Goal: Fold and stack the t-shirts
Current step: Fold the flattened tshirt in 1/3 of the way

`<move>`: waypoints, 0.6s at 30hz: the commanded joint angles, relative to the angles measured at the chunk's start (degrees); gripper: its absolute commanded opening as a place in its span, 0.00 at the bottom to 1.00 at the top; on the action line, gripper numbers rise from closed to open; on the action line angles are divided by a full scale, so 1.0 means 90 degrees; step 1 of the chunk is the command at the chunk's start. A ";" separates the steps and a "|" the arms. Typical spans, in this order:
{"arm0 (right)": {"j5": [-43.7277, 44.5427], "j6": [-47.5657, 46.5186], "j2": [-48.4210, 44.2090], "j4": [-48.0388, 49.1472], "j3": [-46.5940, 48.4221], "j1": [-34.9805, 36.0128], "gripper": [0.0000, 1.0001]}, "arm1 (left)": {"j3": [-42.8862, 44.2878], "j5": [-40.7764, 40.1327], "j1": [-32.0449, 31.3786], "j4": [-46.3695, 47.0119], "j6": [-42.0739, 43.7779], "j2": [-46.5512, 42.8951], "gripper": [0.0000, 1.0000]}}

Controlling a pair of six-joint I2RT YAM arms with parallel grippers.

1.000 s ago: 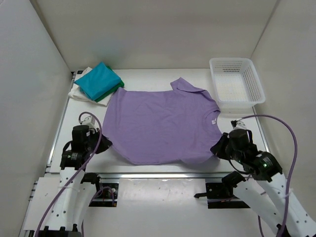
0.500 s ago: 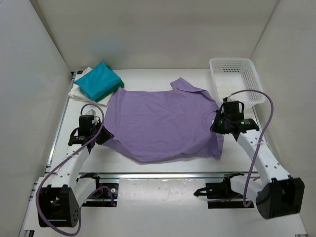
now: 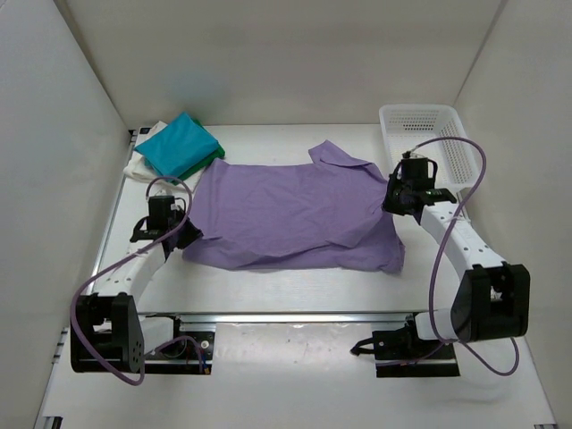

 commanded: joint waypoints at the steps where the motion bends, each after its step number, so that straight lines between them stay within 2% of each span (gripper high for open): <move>1: 0.0146 -0.0187 0.0302 0.0599 0.0295 -0.0090 0.00 | 0.0215 -0.0349 0.0047 0.0276 0.0011 0.0016 0.07; 9: 0.0360 -0.0187 0.1132 0.1176 0.0676 0.0094 0.00 | 0.0410 -0.0740 0.0038 0.0451 -0.0027 0.0387 0.16; 15: 0.0624 -0.0168 0.1659 0.1196 0.0892 0.0193 0.00 | 0.0439 -0.1023 0.0037 0.0832 -0.0047 0.0552 0.16; 18: 0.0654 -0.0090 0.1719 0.1362 0.0862 0.0164 0.00 | 0.0663 -0.0809 0.0321 0.0706 0.0012 0.0953 0.22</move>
